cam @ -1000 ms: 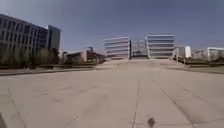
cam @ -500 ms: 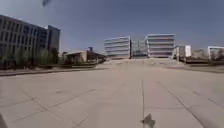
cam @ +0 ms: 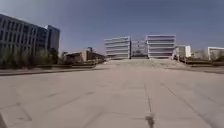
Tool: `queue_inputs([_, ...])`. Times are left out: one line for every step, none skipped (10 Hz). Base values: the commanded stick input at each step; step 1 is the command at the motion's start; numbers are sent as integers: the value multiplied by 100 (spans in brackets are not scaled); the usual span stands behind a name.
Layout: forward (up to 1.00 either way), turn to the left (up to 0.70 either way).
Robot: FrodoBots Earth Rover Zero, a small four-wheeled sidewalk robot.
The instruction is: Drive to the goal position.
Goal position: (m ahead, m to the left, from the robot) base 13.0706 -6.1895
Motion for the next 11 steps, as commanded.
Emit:
queue_inputs([70,0])
queue_inputs([70,0])
queue_inputs([70,0])
queue_inputs([70,-15])
queue_inputs([70,-30])
queue_inputs([70,-33])
queue_inputs([70,-32])
queue_inputs([70,-16])
queue_inputs([70,0])
queue_inputs([70,0])
queue_inputs([70,0])
